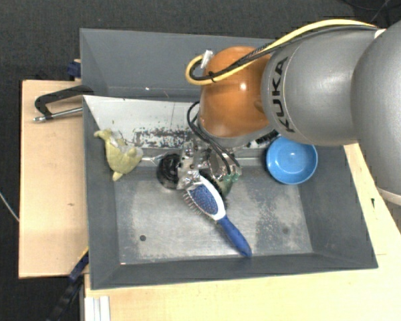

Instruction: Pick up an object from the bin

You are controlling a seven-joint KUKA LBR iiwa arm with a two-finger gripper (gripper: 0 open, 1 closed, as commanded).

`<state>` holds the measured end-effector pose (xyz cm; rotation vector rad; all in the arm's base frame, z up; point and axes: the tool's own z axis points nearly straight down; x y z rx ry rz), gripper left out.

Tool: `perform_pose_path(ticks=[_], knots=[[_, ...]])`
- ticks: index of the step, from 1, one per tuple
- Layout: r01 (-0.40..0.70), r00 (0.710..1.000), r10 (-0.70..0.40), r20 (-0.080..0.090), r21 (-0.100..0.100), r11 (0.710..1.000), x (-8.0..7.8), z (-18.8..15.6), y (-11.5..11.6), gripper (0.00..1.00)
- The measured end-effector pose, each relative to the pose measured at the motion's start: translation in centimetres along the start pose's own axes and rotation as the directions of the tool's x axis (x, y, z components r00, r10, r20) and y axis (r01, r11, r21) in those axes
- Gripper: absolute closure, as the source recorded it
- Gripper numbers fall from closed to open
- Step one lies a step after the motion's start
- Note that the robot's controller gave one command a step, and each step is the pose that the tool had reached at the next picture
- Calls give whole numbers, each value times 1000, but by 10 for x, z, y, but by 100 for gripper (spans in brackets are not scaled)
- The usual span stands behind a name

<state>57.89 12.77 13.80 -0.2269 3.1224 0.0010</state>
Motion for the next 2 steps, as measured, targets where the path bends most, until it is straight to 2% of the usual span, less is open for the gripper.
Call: perform_pose_path(ticks=[1, 2], knots=[[-51, 999, 51, 0, -2, 999, 6, -47, -4, 100], [-32, 999, 32, 2, -1, 999, -8, -114, -16, 100]])
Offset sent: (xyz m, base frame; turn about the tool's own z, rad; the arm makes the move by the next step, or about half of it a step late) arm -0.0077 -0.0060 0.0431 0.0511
